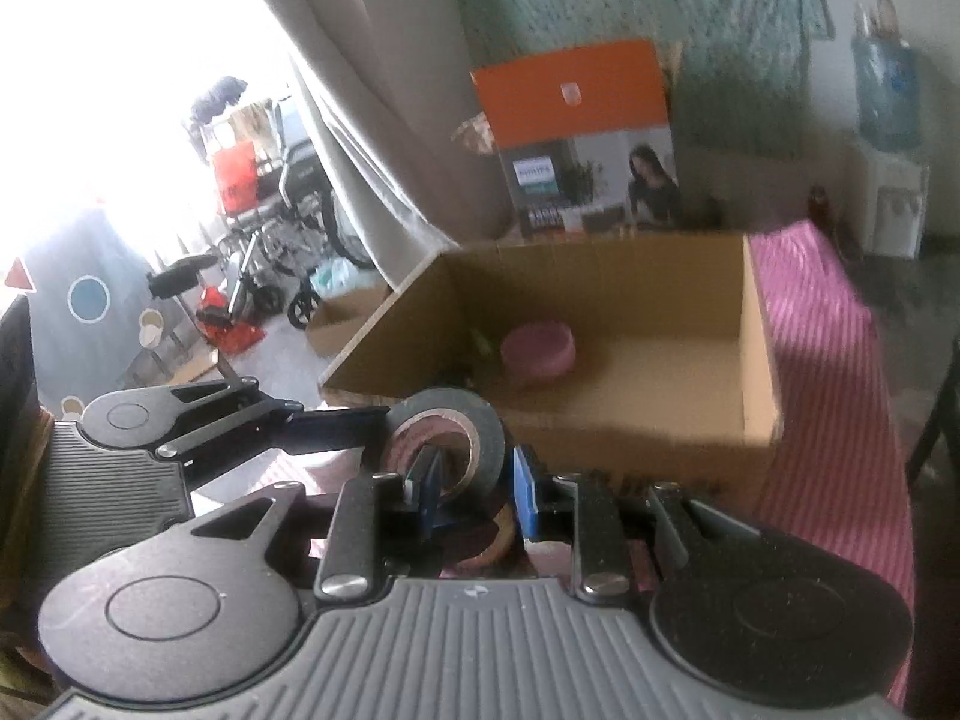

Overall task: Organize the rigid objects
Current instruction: 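Lower the black tape roll into the box with the right tool, then open the right tool to release the tape roll, then withdraw the open right tool from the box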

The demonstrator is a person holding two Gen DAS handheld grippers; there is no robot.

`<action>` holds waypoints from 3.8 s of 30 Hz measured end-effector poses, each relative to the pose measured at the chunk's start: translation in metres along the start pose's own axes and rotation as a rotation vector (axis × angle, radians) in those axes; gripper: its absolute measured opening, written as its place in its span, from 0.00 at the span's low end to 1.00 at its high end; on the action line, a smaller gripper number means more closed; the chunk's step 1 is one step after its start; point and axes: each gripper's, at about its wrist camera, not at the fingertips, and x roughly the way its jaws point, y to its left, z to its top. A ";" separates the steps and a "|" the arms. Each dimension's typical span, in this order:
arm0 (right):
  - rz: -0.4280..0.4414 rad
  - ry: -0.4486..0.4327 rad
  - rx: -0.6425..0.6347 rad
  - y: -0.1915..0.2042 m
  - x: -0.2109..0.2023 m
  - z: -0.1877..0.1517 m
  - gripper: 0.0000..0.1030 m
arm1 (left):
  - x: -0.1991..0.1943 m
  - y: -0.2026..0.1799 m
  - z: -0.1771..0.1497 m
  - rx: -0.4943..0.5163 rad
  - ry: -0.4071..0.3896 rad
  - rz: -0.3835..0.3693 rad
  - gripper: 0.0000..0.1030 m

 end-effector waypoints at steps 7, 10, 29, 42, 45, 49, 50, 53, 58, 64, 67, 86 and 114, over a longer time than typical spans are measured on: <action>0.037 -0.022 -0.039 -0.001 0.010 0.042 0.27 | 0.005 0.022 0.029 -0.059 -0.032 0.037 0.64; 0.061 -0.008 -0.035 -0.007 0.022 0.061 0.27 | 0.011 0.031 0.040 -0.084 -0.028 0.053 0.64; 0.136 0.381 0.135 -0.059 0.168 0.104 0.27 | 0.123 0.106 0.053 -0.233 0.398 -0.039 0.64; 0.151 0.646 0.240 -0.095 0.241 0.080 0.27 | 0.195 0.118 0.028 -0.276 0.681 -0.102 0.64; 0.149 0.685 0.238 -0.095 0.251 0.078 0.27 | 0.205 0.122 0.022 -0.301 0.732 -0.105 0.65; 0.151 0.710 0.240 -0.099 0.258 0.077 0.28 | 0.208 0.127 0.017 -0.317 0.757 -0.094 0.64; 0.152 0.709 0.243 -0.100 0.259 0.077 0.28 | 0.208 0.128 0.018 -0.319 0.754 -0.088 0.65; 0.165 0.702 0.265 -0.102 0.259 0.077 0.28 | 0.204 0.131 0.021 -0.320 0.735 -0.081 0.66; 0.202 0.647 0.301 -0.103 0.249 0.081 0.29 | 0.185 0.128 0.028 -0.315 0.677 -0.056 0.70; 0.204 0.463 0.294 -0.102 0.200 0.102 0.45 | 0.143 0.125 0.049 -0.288 0.529 0.000 0.80; 0.137 0.325 0.258 -0.093 0.154 0.112 0.63 | 0.123 0.119 0.062 -0.285 0.449 -0.013 0.83; -0.222 -0.207 -0.096 -0.008 -0.080 0.042 1.00 | -0.015 0.064 0.024 -0.426 0.008 -0.092 1.00; -0.134 -0.171 0.179 -0.058 -0.041 -0.040 1.00 | 0.021 0.000 -0.063 -0.116 0.061 -0.223 1.00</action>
